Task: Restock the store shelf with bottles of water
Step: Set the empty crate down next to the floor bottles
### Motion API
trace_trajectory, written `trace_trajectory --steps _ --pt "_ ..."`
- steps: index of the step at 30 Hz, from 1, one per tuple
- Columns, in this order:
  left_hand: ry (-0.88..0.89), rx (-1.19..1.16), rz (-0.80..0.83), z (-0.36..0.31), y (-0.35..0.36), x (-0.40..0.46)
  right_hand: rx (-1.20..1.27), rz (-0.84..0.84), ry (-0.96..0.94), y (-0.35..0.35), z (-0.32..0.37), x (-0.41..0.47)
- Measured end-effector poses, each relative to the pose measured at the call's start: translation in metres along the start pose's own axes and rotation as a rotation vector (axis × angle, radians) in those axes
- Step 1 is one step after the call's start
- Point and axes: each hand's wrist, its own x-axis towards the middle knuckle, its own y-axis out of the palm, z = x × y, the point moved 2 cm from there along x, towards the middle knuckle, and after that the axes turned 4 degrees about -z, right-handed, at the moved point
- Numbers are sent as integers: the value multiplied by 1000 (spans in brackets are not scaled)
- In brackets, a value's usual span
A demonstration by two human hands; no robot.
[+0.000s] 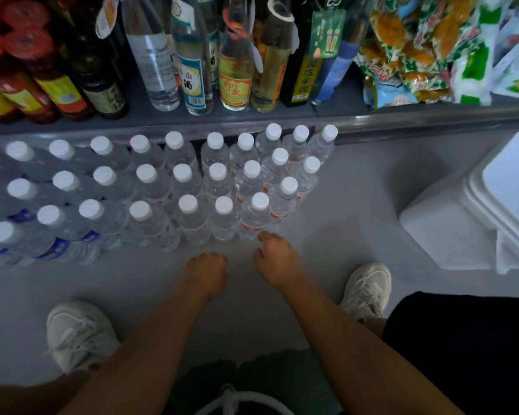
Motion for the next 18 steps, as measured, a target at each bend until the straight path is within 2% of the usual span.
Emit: trace_trajectory --steps 6,10,18 --pt "-44 -85 -27 0 -5 -1 156 -154 142 -19 6 18" --pt "-45 -107 -30 -3 -5 -4 252 -204 89 -24 14 30" --pt "-39 -103 -60 -2 -6 -1 224 -142 16 -37 13 54"
